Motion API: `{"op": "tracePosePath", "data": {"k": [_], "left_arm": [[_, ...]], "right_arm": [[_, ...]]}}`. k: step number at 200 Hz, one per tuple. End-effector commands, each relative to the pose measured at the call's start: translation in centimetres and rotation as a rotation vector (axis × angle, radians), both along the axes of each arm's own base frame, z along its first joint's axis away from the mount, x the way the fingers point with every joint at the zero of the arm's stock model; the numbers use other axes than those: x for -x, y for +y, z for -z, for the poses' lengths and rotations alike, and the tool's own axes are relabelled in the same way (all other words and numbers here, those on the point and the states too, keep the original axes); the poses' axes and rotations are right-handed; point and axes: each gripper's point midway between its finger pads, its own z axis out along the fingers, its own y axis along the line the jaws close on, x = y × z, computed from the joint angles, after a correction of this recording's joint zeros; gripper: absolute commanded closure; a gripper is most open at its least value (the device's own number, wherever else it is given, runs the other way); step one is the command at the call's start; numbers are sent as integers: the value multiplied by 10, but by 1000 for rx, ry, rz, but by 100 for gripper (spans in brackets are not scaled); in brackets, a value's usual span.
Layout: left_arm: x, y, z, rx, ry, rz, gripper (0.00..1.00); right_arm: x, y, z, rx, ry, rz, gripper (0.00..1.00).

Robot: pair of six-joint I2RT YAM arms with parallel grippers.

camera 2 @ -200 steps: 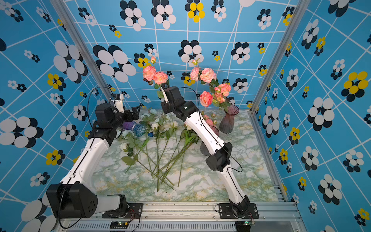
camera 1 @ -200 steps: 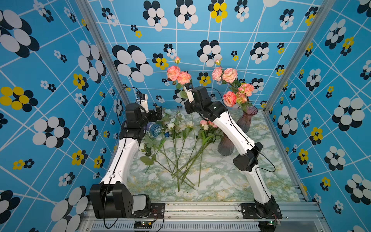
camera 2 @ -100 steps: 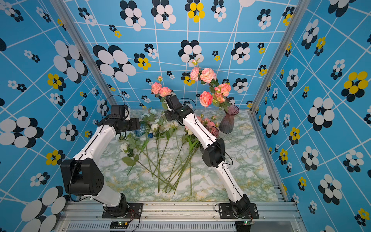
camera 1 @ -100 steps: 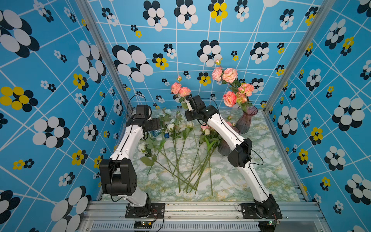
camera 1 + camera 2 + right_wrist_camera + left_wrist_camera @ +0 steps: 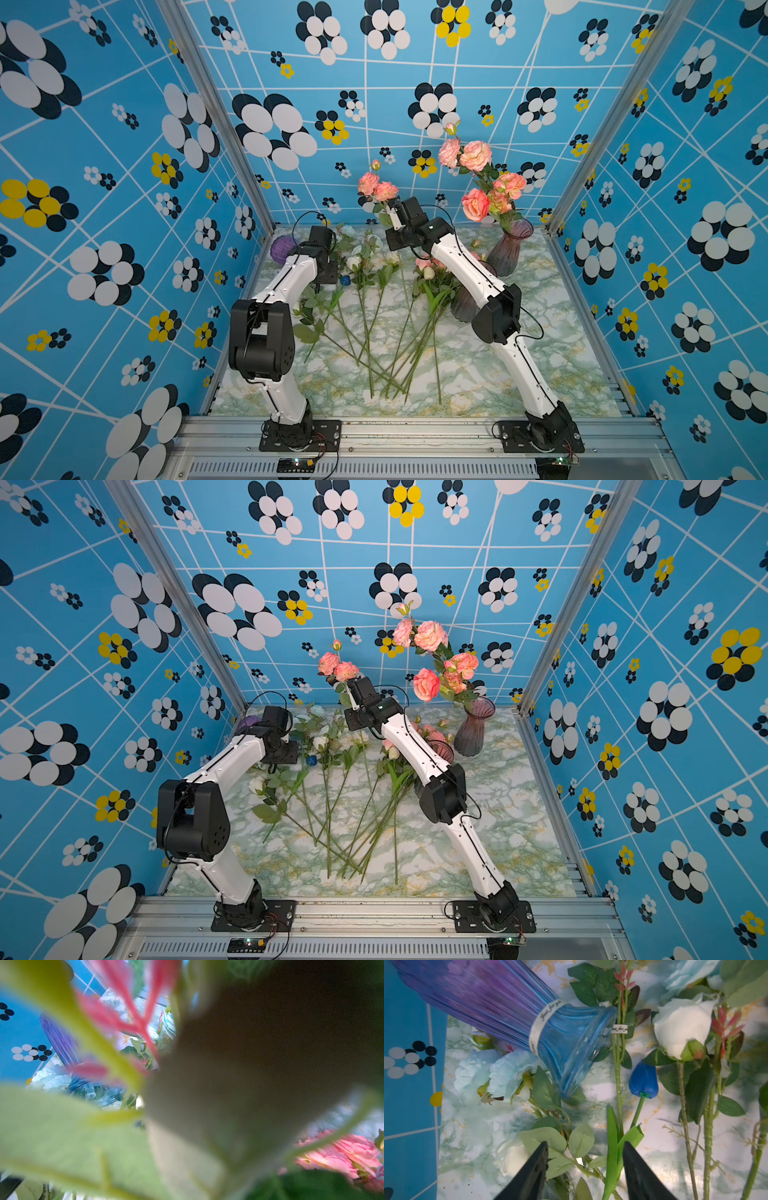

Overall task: Place the pink flowers into the vase
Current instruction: Adjust the vase at the center of the board.

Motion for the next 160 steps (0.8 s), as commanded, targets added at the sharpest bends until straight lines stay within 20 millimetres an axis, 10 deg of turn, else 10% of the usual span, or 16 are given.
{"op": "tracePosePath", "data": {"k": [1,160], "left_arm": [[-25,6,-23,-115,-105,17,46],[-86,17,6,-402,-6,127,54]], "right_arm": [[0,2,-9,-25,-12,-13,98],[-3,1,-11,-76,5,-21,100]]}}
